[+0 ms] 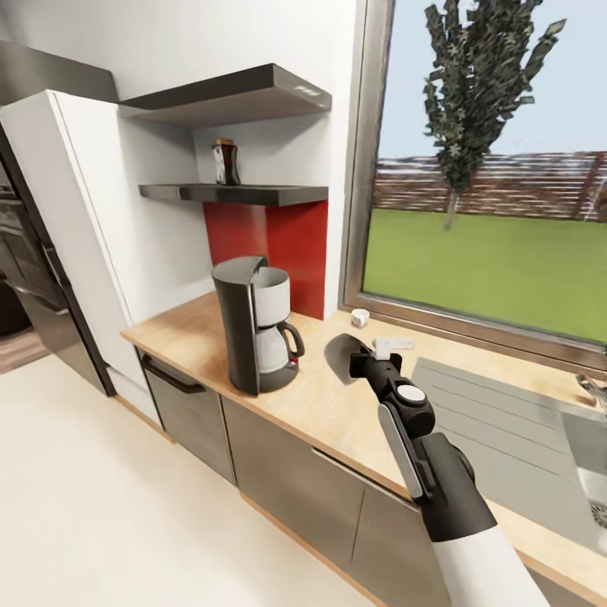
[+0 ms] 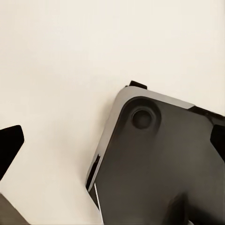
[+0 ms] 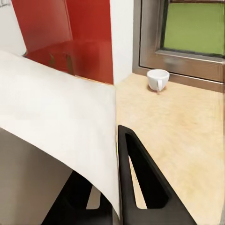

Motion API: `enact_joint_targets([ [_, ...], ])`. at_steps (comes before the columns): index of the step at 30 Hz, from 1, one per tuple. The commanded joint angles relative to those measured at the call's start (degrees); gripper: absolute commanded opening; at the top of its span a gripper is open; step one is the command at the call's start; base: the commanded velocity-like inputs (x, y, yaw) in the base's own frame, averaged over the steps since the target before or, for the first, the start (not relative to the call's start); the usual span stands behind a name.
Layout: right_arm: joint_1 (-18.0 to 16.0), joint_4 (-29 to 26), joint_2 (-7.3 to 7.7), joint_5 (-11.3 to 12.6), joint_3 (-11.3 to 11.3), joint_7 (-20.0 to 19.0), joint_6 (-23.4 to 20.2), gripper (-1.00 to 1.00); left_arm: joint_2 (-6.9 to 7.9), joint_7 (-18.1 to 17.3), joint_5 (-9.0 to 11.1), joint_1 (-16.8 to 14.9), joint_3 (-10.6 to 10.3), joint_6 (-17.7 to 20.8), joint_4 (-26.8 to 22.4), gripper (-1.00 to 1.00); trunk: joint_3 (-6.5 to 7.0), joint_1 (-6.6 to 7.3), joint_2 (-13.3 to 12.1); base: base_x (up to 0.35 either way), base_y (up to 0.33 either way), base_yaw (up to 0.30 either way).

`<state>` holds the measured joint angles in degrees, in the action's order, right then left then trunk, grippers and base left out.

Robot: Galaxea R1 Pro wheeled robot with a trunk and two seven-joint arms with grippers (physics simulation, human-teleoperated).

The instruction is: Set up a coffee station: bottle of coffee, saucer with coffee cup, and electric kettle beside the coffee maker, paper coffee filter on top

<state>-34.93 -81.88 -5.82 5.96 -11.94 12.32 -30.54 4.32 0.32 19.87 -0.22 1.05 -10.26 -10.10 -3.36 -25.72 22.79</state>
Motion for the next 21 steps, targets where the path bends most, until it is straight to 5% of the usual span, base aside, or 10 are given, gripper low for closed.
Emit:
enact_joint_targets([
  [1, -0.07, -0.04, -0.02, 0.81, -0.1, 0.6, -0.13, -1.0, -0.01, 0.03, -0.01, -0.03, 0.09, -0.12, -0.01, 1.0, -0.13, -0.06, 0.12, 0.236, 0.272, -0.246],
  [13, -0.06, -0.03, -0.02, 0.81, -0.1, 0.6, -0.13, -1.0, -0.01, 0.03, -0.01, -0.02, 0.09, -0.12, -0.01, 1.0, -0.13, -0.06, 0.12, 0.199, 0.283, -0.052],
  [21, -0.08, -0.05, -0.01, 0.81, -0.1, 0.6, -0.13, -1.0, -0.02, 0.01, -0.01, 0.03, 0.0, -0.12, -0.01, 1.0, -0.13, -0.06, 0.12, 0.041, 0.256, -0.232],
])
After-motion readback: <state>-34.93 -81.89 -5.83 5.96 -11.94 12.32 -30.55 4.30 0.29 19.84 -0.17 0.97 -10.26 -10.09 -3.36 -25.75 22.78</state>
